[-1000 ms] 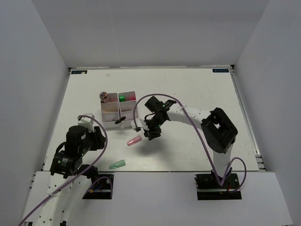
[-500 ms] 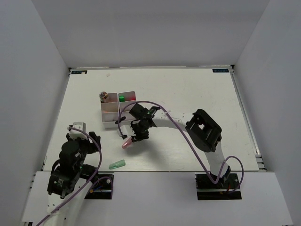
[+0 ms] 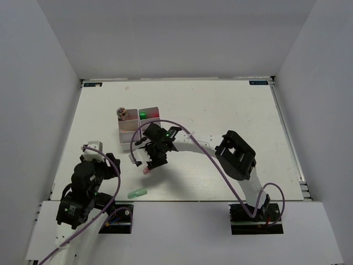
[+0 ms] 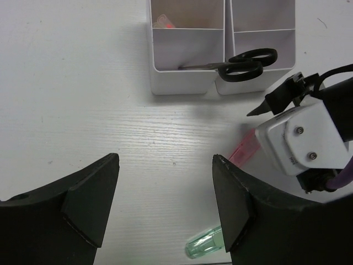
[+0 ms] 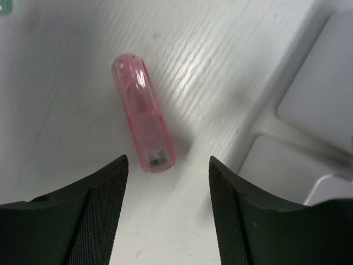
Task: Sort the stationery into containers
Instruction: Grab a piece of stationery with the right arm
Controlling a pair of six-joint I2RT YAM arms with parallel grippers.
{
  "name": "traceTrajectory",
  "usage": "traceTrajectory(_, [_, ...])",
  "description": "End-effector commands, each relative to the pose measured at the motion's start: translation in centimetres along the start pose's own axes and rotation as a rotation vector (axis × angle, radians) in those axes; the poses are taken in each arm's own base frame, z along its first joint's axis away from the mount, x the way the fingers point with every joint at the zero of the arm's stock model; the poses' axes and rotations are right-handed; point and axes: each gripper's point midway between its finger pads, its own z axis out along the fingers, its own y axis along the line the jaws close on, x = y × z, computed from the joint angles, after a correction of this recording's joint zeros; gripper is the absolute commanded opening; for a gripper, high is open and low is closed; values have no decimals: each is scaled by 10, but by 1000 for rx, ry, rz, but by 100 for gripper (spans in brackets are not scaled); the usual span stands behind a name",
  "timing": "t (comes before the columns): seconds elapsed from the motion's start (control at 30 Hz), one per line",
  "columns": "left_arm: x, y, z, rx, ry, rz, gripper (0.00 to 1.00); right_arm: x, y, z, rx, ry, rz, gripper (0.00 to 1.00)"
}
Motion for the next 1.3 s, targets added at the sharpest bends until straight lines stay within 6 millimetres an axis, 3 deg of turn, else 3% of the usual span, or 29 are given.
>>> traceTrajectory(0.0, [-7,-5,-3,25,-14,-16,79,-5,0,10,-24,3,-58,64])
traceTrajectory(0.27, [-8,-7,-8,36,-13,-27,80,-2,14,23,-121,6,-76,63])
traceTrajectory(0.47, [-7,-7,-11,39,-10,-36,80,3,20,28,-197,5,-66,39])
traceTrajectory(0.5, [-8,-8,-13,41,-14,-39,80,6,39,24,-274,19,-53,39])
traceTrajectory(0.7, [-8,-9,-19,51,-14,-51,80,14,78,15,-466,36,-65,46])
traceTrajectory(0.83, [-8,-9,-22,53,-16,-58,80,21,89,11,-515,72,-35,35])
traceTrajectory(0.87, [-8,-9,-22,53,-17,-60,80,27,92,10,-520,91,-24,27])
traceTrajectory(0.9, [-8,-9,-23,55,-21,-63,80,27,94,9,-519,97,-19,23])
traceTrajectory(1.03, [-6,-9,-23,56,-15,-72,80,34,87,17,-421,132,57,26])
traceTrajectory(1.17, [-7,-9,-25,57,-16,-76,80,42,81,19,-345,181,137,10])
traceTrajectory(1.2, [-6,-9,-25,56,-13,-78,80,43,78,18,-328,187,153,2])
traceTrajectory(1.27, [-7,-9,-26,56,-14,-80,80,43,72,15,-274,184,179,0])
